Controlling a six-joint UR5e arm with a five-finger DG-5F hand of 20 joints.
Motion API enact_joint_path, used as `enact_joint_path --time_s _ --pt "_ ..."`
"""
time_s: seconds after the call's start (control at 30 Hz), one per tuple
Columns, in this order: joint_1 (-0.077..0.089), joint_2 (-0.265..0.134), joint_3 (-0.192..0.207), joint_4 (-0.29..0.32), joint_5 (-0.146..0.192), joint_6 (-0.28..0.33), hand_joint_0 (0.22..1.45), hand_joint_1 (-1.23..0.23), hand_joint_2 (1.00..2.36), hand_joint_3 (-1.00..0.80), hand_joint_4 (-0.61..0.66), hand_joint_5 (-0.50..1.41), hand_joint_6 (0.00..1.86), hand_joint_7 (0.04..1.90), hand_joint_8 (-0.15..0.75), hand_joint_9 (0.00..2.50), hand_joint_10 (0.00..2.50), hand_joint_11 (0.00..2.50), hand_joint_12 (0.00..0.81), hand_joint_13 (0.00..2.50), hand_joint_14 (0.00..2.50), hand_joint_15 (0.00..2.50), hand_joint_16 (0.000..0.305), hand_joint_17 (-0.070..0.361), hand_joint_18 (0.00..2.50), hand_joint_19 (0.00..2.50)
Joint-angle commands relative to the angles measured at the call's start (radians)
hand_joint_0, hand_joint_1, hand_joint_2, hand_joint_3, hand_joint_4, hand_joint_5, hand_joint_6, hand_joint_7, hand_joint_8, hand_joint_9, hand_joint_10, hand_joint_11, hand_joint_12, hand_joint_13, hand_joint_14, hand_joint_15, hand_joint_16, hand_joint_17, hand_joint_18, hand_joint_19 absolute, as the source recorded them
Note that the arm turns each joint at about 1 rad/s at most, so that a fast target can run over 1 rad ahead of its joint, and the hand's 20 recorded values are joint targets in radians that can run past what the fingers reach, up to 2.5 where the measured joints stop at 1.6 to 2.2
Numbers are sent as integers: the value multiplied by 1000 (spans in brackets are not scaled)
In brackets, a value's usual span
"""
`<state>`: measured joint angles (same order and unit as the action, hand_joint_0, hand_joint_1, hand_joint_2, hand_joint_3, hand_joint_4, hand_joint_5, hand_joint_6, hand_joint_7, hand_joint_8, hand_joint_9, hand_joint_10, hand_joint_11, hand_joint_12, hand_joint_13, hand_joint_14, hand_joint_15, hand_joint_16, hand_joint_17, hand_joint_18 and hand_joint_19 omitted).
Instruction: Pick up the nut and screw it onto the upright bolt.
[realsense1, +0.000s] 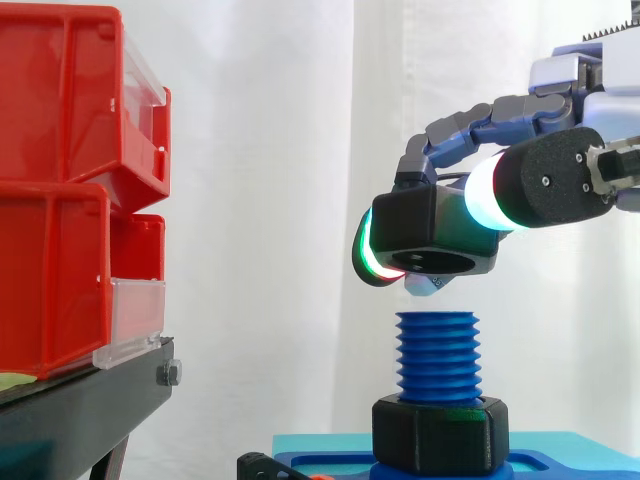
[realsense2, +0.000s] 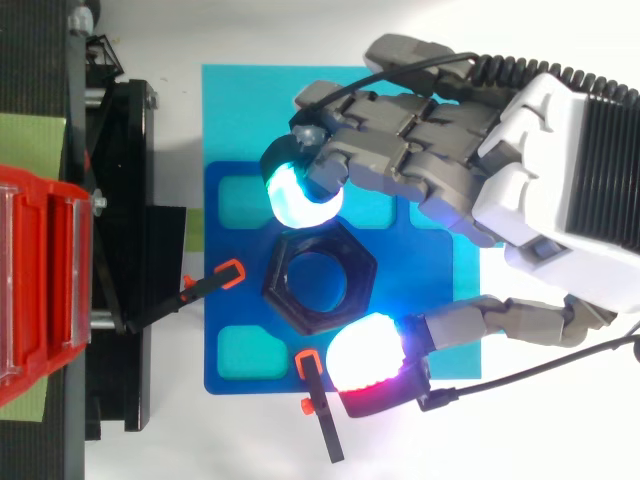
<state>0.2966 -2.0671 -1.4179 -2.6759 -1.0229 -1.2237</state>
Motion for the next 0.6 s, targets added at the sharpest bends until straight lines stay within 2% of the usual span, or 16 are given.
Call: enact_joint_path --time_s 0.0,0.13,0.23,0.27,0.57 --pt "1 -1 -1 -4 -3 0 558 -609 1000 -500 289 -130 504 1118 323 614 0 0 319 641 0 23 39 87 456 0" --pt "4 -1 -1 -13 0 -2 558 -610 1000 -500 291 -130 503 1120 325 616 0 0 321 647 0 30 38 87 457 0" --pt "1 -19 -1 -28 -5 1 559 -610 1000 -500 287 -130 504 1115 326 618 0 0 320 647 0 30 39 87 458 0" --pt "-2 -34 -1 -27 -25 16 559 -609 1000 -500 287 -130 504 1116 325 620 0 0 320 652 0 32 39 87 465 3" --pt "-2 -34 -1 -27 -26 21 559 -610 1000 -500 291 -129 504 1111 323 625 0 0 318 655 0 35 39 88 489 5"
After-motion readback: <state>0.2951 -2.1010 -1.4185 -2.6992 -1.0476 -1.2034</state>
